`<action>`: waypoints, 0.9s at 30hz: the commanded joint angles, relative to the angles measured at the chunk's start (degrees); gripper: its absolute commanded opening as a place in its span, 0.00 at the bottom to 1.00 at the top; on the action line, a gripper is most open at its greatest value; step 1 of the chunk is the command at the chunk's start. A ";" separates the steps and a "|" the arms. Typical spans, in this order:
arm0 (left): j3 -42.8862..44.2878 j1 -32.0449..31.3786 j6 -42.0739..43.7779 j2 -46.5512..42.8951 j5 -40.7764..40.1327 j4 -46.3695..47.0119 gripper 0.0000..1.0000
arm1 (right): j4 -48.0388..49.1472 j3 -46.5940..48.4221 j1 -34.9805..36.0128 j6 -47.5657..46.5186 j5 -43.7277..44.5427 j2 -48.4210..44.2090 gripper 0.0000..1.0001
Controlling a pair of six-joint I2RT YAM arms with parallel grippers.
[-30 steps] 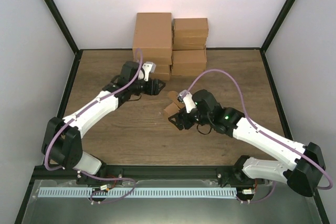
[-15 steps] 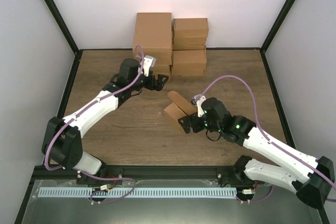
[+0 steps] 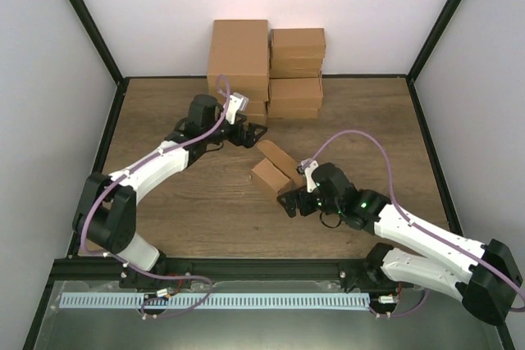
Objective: Fold the paper box
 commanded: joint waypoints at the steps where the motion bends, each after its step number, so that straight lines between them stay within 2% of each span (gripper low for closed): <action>1: -1.14 0.23 2.87 1.87 4.60 4.52 1.00 | 5.13 -1.83 -0.22 1.78 -0.28 -1.83 1.00; 8: -0.24 0.57 4.53 4.43 8.29 4.37 1.00 | 8.39 -5.82 -0.23 2.21 0.80 -5.65 1.00; 15: 2.43 0.68 6.03 8.13 13.09 2.02 0.98 | 9.00 -6.07 -0.23 2.26 2.01 -4.85 1.00; 21: 4.25 0.68 7.72 10.61 18.17 -1.78 0.81 | 9.32 -5.34 -0.22 2.21 1.92 -2.37 1.00; 27: 1.28 0.39 6.51 8.87 17.44 -2.60 0.65 | 9.60 -4.55 -0.22 2.29 2.21 0.33 1.00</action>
